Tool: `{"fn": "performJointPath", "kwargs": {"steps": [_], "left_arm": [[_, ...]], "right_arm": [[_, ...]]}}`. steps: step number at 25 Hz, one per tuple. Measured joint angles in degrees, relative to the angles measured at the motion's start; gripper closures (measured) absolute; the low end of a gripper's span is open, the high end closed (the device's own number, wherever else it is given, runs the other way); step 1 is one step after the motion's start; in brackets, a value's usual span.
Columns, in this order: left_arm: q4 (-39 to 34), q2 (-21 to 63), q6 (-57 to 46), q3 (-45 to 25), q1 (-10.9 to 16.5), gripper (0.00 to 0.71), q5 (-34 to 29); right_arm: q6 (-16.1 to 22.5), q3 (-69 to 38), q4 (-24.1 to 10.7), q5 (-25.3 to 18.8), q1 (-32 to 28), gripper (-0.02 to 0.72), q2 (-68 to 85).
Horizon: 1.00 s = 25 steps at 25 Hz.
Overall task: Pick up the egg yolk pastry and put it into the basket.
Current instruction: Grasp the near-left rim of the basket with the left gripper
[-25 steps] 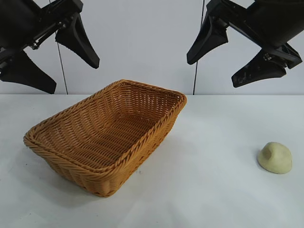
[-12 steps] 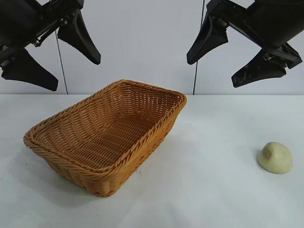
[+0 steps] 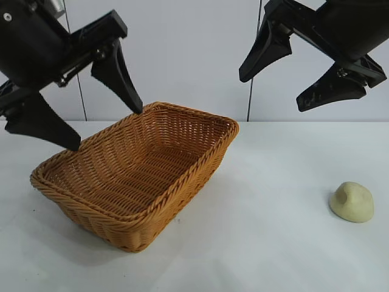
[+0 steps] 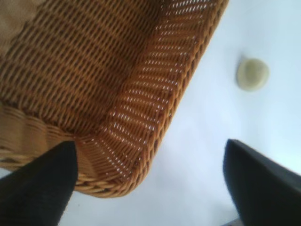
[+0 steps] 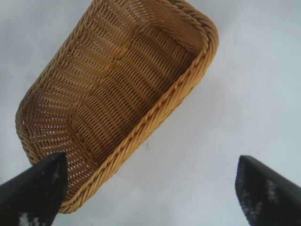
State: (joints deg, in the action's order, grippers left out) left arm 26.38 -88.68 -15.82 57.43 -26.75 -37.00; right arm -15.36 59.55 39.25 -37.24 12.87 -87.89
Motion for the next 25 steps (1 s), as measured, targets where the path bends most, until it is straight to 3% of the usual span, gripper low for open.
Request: {"fn": "performJointPath", "kwargs": {"steps": [6,15,25], "left_arm": [[-12.8,0.0,-23.4,-1.4,-5.1,0.101,0.3],[-28.2,0.0,-56.2,-1.4,-4.6,0.101,0.6],[-36.8,0.0,-70.4,-1.4,-4.6,0.101,-3.2]], "right_arm": [[0.0,0.0,0.0,0.0,0.0,0.012,0.0],[0.0,0.0,0.0,0.0,0.0,0.012,0.0],[0.0,0.0,0.0,0.0,0.0,0.012,0.0]]}}
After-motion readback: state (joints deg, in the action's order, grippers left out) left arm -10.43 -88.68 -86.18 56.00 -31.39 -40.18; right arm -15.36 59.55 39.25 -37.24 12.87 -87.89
